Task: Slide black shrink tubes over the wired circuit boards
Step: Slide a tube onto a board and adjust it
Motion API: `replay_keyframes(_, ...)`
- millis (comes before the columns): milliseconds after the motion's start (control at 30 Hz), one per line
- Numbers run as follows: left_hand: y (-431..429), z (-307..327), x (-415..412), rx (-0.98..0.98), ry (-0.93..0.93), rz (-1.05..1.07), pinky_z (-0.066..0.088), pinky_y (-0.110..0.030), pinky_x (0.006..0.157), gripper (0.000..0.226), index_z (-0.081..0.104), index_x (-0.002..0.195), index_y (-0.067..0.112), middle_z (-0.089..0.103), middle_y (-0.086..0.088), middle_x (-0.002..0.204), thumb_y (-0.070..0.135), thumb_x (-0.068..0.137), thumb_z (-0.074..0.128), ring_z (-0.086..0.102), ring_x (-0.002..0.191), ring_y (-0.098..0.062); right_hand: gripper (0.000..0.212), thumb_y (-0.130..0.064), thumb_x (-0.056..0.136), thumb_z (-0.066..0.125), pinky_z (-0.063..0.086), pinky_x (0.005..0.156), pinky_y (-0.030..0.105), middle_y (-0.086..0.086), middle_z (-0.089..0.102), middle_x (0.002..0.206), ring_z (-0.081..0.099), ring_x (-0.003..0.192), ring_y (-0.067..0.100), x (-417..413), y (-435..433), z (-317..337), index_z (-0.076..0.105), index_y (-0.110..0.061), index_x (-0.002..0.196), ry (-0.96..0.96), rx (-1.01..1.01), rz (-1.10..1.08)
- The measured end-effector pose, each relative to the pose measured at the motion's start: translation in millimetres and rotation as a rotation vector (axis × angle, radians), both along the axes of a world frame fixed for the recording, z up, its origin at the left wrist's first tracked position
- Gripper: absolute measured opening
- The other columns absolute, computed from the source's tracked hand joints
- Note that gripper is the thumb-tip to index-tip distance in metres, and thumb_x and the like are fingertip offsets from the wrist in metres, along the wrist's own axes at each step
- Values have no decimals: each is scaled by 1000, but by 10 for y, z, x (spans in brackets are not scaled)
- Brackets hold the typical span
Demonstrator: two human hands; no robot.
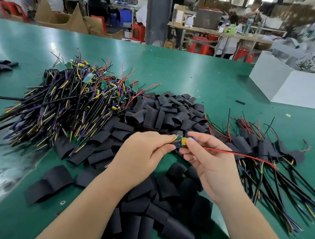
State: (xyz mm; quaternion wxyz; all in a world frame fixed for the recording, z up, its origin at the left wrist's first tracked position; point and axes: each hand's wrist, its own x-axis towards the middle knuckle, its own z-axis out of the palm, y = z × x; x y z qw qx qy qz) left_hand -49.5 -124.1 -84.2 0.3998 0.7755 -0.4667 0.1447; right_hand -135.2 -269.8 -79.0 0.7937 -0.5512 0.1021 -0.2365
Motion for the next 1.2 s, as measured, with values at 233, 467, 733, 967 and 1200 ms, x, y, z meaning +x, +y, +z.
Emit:
replay_keyframes(233,0,-31,-26,-91,-123,20,56,-31,73,37,68,118,12,73,2,98,2,85,56,69,89,-14,15,-19,66,71,51,51,17,9,72,73,69,59,15,11,68,5,72,-9,77,57,145,-6)
replay_keyframes(467,-27,-5,-42,-40,-154,185,39,-36,49,43,52,56,15,42,3,50,29,97,53,40,55,-14,21,-15,67,70,52,53,18,7,72,73,68,60,16,-3,41,3,71,-6,86,37,44,34)
replay_keyframes(733,1,18,0,119,158,198,42,-14,67,13,71,98,36,70,21,82,36,92,59,60,82,1,37,-10,65,70,54,58,19,5,71,72,70,67,17,49,-34,17,65,-4,101,109,2,100)
replay_keyframes(967,51,-12,95,287,67,354,45,-32,68,20,62,94,31,66,10,81,39,98,43,56,81,-9,46,19,79,59,57,71,24,9,75,86,72,83,20,197,-170,17,63,-11,114,296,-369,133)
replay_keyframes(1200,84,5,112,204,82,360,44,-33,69,18,63,96,29,67,9,83,34,98,46,57,82,-12,34,-45,84,67,37,65,26,4,58,77,56,81,28,766,-245,-10,63,-12,80,823,-1302,-233)
